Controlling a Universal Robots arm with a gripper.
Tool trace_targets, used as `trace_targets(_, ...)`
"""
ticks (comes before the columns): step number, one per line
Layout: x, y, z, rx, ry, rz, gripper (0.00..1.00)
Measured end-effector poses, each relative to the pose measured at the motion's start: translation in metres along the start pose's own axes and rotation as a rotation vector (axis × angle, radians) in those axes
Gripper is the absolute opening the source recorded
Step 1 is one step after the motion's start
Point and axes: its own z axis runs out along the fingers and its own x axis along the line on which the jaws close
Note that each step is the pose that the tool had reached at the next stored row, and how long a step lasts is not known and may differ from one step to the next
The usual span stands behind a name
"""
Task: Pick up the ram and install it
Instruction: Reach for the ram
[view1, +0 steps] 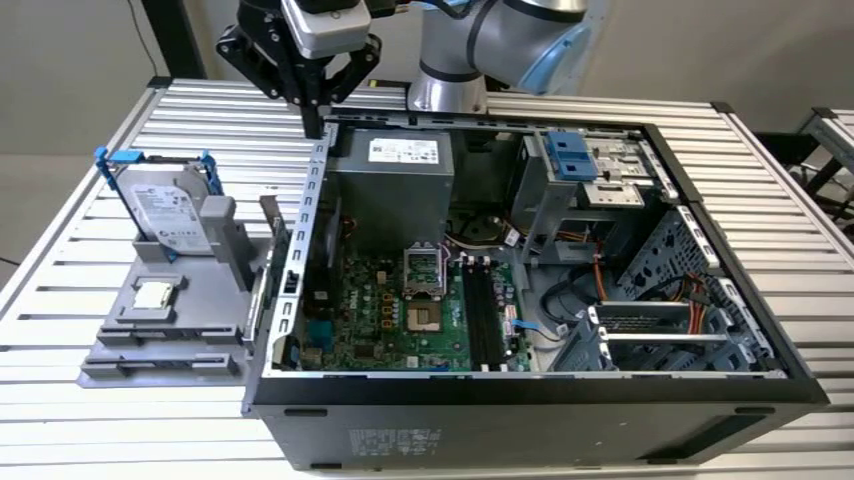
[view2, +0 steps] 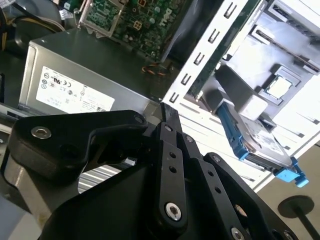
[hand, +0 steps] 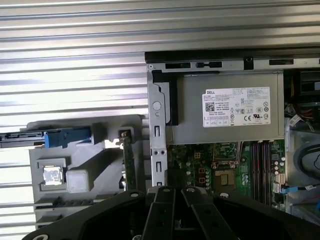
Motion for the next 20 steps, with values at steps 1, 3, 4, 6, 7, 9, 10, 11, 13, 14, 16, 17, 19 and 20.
trace_targets(1, 0.0041, -0.0003, -0.0001, 0.0000, 0.0000, 0.000, 0.00)
trace_targets(3, 0.0132, -0.0009, -0.0003, 0.0000, 0.0000, 0.000, 0.00)
trace_targets(4, 0.0178, -0.0012, -0.0004, 0.0001, 0.0001, 0.000, 0.00)
trace_targets(6, 0.0270, -0.0019, -0.0006, 0.0001, 0.0000, 0.000, 0.00)
trace_targets(7, 0.0313, -0.0022, -0.0008, 0.0001, 0.0001, 0.000, 0.00)
trace_targets(9, 0.0405, -0.0027, -0.0009, 0.0001, 0.0000, 0.000, 0.00)
trace_targets(10, 0.0451, -0.0031, -0.0010, 0.0000, 0.0000, 0.000, 0.00)
trace_targets(11, 0.0496, -0.0033, -0.0011, 0.0001, 0.0001, 0.000, 0.00)
trace_targets(13, 0.0587, -0.0039, -0.0013, 0.0000, 0.0000, 0.000, 0.00)
trace_targets(14, 0.0632, -0.0041, -0.0014, 0.0001, 0.0000, 0.000, 0.00)
trace_targets(16, 0.0724, -0.0047, -0.0016, 0.0001, 0.0001, 0.000, 0.00)
trace_targets(17, 0.0769, -0.0049, -0.0017, 0.0001, 0.0000, 0.000, 0.00)
trace_targets(19, 0.0858, -0.0052, -0.0018, 0.0001, 0.0001, 0.000, 0.00)
trace_targets(20, 0.0902, -0.0053, -0.0019, 0.0001, 0.0001, 0.000, 0.00)
